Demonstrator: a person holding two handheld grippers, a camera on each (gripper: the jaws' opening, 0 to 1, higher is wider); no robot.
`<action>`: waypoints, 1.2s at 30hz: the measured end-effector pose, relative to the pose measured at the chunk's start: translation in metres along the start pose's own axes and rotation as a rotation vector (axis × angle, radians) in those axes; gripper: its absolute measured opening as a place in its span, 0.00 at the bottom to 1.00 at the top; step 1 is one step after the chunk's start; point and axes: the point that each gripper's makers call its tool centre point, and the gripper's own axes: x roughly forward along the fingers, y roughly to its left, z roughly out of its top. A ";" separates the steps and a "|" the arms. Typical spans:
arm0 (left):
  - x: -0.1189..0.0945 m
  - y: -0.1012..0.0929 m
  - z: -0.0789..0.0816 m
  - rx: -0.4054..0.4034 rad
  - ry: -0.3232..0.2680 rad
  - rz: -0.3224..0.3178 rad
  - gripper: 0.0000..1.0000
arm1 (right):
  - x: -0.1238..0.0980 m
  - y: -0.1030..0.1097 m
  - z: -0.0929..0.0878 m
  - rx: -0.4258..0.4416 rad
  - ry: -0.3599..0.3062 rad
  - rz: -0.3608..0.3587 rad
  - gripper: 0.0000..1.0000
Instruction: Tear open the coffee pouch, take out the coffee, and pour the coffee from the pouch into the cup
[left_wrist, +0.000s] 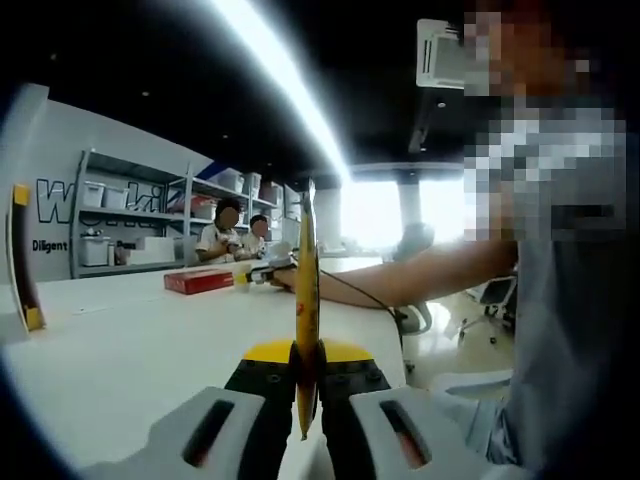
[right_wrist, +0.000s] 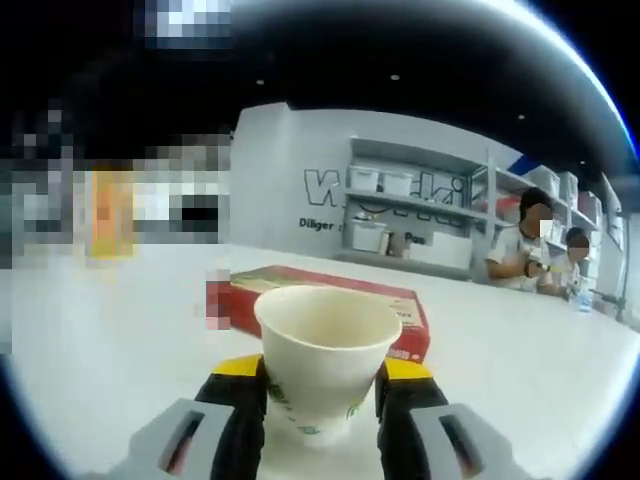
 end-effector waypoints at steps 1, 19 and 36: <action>0.000 0.000 0.000 0.000 0.001 0.000 0.11 | 0.000 0.001 0.000 0.001 -0.002 0.011 0.43; -0.002 0.003 0.002 0.006 -0.006 0.014 0.11 | -0.046 0.088 0.033 0.057 -0.149 0.231 0.41; -0.001 0.001 0.004 0.006 -0.011 0.002 0.11 | -0.100 0.186 0.049 0.121 -0.209 0.466 0.41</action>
